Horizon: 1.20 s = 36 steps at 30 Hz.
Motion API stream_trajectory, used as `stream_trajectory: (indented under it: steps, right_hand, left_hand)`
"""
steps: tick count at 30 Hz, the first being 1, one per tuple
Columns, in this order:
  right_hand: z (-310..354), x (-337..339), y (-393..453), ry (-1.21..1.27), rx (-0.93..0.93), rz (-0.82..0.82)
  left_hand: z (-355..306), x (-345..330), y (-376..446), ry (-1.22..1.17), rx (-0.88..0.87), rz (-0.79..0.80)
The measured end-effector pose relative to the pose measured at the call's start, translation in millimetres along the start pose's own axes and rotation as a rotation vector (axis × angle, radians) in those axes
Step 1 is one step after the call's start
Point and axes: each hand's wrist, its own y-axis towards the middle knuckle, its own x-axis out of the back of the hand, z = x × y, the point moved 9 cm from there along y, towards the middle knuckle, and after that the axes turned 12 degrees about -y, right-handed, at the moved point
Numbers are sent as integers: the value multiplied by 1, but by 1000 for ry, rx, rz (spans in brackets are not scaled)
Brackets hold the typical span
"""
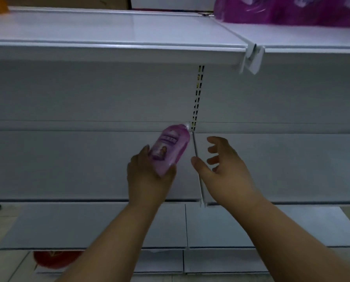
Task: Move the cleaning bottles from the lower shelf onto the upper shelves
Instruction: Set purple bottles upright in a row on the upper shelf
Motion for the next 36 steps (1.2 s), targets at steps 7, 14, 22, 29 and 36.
stream_trajectory:
  steps: [7,14,22,29,36]
  right_hand:
    - [-11,24,-35,456,-56,-1]
    - [-41,161,-98,441,115,-151]
    - [-60,362,-150,191,399,-279]
    - [-53,484,-141,93,506,-405]
    - [-63,518,-61,119,576,-426]
  left_hand:
    - [-75,6,-120,-115,-389,-74]
    - [-180,-40,-198,-157,-647,54]
    - [-340,-106,-229,-364,-546,409]
    - [-468,-126,-221,-314,-667,538]
    - [-536,-156,-150,-122,-768,599]
